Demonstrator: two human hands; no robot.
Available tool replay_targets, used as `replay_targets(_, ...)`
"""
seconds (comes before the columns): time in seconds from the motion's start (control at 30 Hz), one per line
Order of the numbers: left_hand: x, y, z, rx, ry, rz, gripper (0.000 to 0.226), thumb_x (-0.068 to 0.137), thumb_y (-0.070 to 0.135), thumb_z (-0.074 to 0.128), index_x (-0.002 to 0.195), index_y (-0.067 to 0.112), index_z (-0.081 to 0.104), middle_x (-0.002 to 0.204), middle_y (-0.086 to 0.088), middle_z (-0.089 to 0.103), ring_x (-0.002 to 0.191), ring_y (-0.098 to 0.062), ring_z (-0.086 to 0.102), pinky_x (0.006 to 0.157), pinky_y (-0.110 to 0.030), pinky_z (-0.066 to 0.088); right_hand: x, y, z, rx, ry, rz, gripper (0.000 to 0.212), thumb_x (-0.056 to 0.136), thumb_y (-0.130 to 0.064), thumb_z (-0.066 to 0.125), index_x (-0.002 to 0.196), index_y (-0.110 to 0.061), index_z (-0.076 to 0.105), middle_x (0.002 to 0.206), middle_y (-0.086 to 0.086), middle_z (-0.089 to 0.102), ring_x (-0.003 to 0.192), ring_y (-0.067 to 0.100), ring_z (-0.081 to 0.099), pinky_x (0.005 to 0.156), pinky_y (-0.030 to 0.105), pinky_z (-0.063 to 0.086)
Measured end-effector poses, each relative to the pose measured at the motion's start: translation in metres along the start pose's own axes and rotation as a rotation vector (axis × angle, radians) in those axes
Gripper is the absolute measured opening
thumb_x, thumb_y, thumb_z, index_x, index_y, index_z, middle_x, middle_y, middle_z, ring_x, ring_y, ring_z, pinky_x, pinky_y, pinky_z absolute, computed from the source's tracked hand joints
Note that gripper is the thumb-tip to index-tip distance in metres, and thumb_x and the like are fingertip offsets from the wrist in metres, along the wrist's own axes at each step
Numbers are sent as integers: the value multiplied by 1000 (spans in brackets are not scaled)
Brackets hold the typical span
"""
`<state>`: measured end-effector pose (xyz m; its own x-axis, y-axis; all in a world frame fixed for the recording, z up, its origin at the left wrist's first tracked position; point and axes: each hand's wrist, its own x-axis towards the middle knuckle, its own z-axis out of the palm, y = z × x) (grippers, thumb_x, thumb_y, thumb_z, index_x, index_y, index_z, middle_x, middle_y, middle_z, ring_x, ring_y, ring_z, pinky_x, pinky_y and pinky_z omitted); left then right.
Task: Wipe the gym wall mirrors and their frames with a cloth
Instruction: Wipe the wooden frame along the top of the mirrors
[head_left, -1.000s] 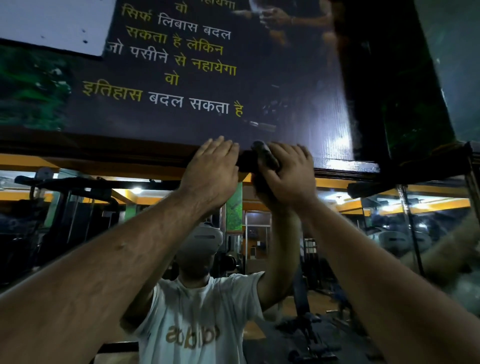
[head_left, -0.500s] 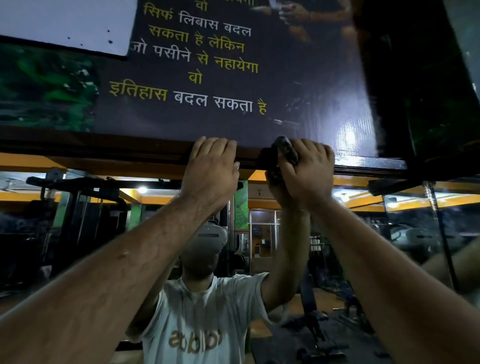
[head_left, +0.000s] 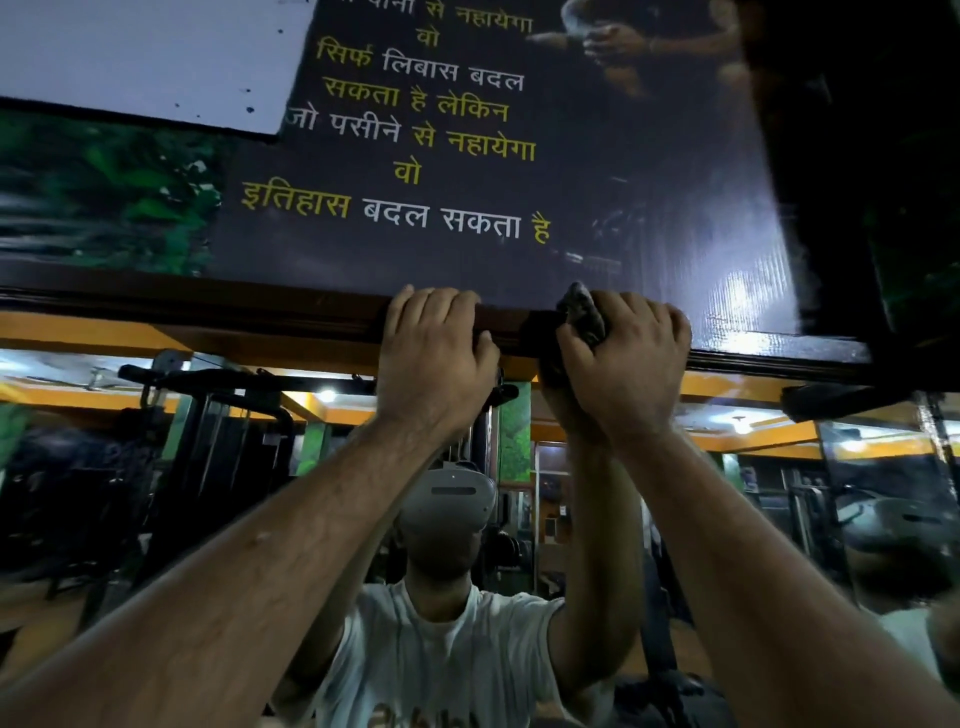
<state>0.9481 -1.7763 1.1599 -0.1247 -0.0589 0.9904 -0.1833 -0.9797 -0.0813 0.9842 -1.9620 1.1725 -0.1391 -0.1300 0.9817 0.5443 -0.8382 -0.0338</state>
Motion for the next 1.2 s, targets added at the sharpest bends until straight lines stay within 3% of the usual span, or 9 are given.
replay_targets(0.13, -1, 2, 1, -14, 20, -10, 43, 95, 38, 40, 122, 13, 62, 121, -3, 65, 120, -22, 55, 121, -43, 27, 0, 0, 0, -19, 8, -3, 45, 89, -55, 44, 108, -22, 68, 107, 2, 68, 108, 25, 58, 112, 48, 31)
replay_targets(0.43, 1, -1, 1, -28, 23, 6, 32, 100, 31, 49, 121, 12, 63, 118, -4, 66, 115, -23, 55, 116, -43, 30, 7, -22, 1, -21, -13, 142, 43, 88, -52, 46, 103, -20, 70, 102, 3, 68, 107, 26, 59, 117, 48, 30)
replay_targets(0.57, 1, -10, -4, -19, -15, 70, 33, 100, 31, 48, 123, 13, 63, 119, -4, 66, 115, -25, 56, 112, -43, 33, -3, -24, 6, 121, -14, -3, 35, 92, -41, 47, 105, -18, 70, 101, 1, 69, 103, 25, 60, 115, 50, 31)
replay_targets(0.67, 2, -23, -9, 30, -80, 199, 41, 104, 34, 43, 137, 14, 57, 132, -2, 63, 124, -22, 54, 114, -40, 32, -4, -10, 3, 48, -46, -98, 42, 95, -46, 45, 116, -20, 70, 108, 3, 71, 105, 27, 61, 111, 51, 35)
replay_targets(0.8, 1, -41, -18, 144, -137, 242, 57, 107, 39, 31, 153, 7, 39, 156, -12, 44, 148, -26, 36, 126, -41, 20, -5, -46, 16, -10, 11, 132, 52, 93, -51, 37, 121, -22, 68, 121, 4, 69, 122, 27, 56, 120, 53, 24)
replay_targets(0.9, -1, -48, -26, 143, -228, 273, 59, 103, 34, 26, 156, 7, 33, 162, -12, 35, 153, -26, 24, 127, -42, 9, -19, -80, 36, 4, -28, -17, 50, 91, -47, 41, 125, -21, 67, 127, 2, 67, 130, 25, 53, 120, 61, 22)
replay_targets(1.0, -2, -65, -36, 149, -214, 237, 57, 104, 34, 33, 155, 9, 35, 160, -10, 39, 151, -25, 29, 127, -46, 11, -18, -76, 36, 8, -39, -148, 51, 90, -46, 43, 126, -20, 67, 124, 4, 68, 124, 28, 57, 116, 61, 29)
replay_targets(1.1, -5, -91, -45, 176, -201, 218, 59, 106, 42, 36, 156, 9, 33, 158, -9, 41, 149, -25, 32, 126, -46, 16, -14, -80, 37, -61, 15, 21, 52, 91, -51, 40, 125, -21, 67, 125, 4, 67, 125, 28, 55, 120, 58, 26)
replay_targets(1.2, -2, -111, -51, 181, -227, 278, 61, 106, 41, 37, 157, 8, 30, 159, -10, 40, 148, -26, 32, 126, -42, 15, -20, -122, 51, -46, 43, 205, 54, 92, -51, 40, 133, -23, 63, 139, 5, 61, 145, 30, 41, 125, 55, 7)
